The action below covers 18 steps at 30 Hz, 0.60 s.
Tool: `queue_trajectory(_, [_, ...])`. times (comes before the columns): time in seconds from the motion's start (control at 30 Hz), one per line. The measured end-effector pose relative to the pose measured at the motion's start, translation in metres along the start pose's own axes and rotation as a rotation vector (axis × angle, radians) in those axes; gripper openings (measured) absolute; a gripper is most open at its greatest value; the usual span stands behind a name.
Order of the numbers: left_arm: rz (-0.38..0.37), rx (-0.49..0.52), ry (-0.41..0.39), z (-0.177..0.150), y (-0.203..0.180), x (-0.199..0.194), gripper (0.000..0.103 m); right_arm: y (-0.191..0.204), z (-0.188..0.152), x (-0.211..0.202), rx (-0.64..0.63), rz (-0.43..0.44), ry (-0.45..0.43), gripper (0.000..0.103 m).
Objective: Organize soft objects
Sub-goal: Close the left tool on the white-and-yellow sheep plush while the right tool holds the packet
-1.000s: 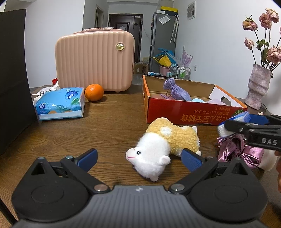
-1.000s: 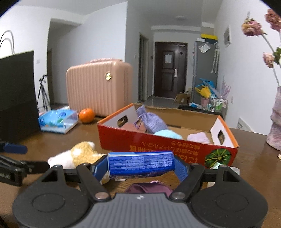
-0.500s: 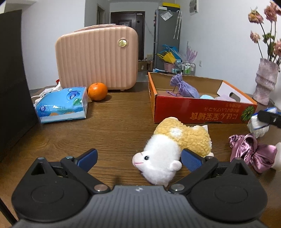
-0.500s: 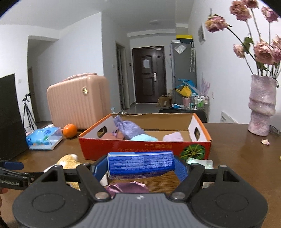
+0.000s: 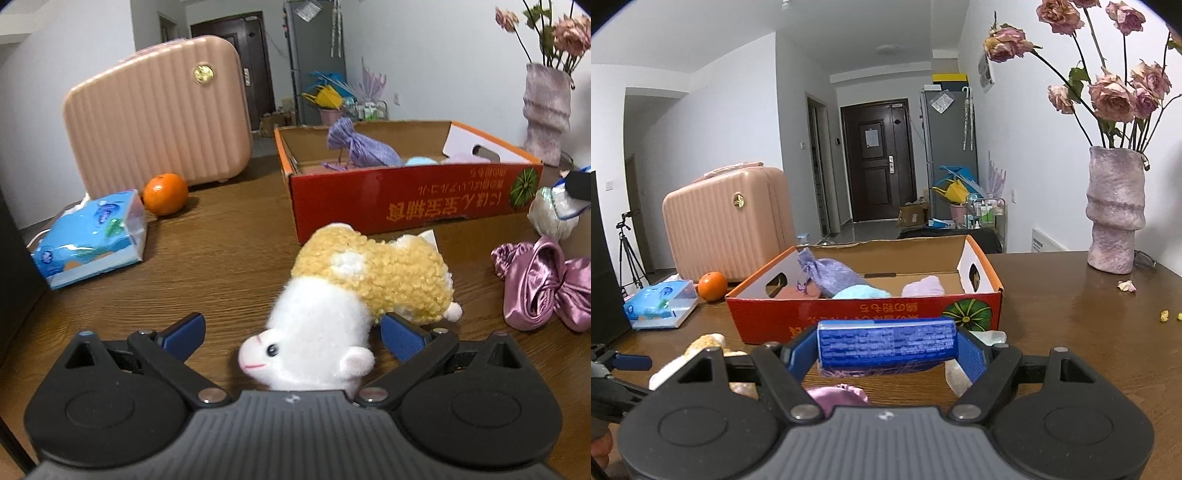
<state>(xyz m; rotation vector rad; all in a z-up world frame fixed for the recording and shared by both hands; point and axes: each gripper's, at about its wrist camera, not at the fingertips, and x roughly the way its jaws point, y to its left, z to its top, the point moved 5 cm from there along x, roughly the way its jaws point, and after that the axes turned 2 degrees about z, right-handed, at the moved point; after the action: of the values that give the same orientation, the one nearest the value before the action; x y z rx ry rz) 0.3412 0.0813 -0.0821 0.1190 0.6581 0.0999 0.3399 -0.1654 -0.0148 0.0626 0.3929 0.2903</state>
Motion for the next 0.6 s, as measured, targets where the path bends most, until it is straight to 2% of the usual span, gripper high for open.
queue_trajectory(0.2, [-0.025,0.015,0.011,0.0012,-0.0007,0.0108,0.102,0.0004,-0.0022,0.0011,-0.005,-0.012,0.002,0.077])
queue_trajectory(0.27, [-0.038,0.017,0.012,0.0013,-0.0007,0.0114,0.096,0.0008,-0.0027,0.0010,-0.006,-0.011,0.003,0.077])
queue_trajectory(0.43, [-0.089,0.024,0.023,-0.0006,-0.0048,0.0117,0.067,0.0004,-0.0038,0.0022,-0.003,-0.012,0.007,0.077])
queue_trajectory(0.6, [-0.089,0.026,0.014,-0.0009,-0.0061,0.0102,0.063,0.0013,-0.0044,0.0018,-0.006,-0.006,0.010,0.077])
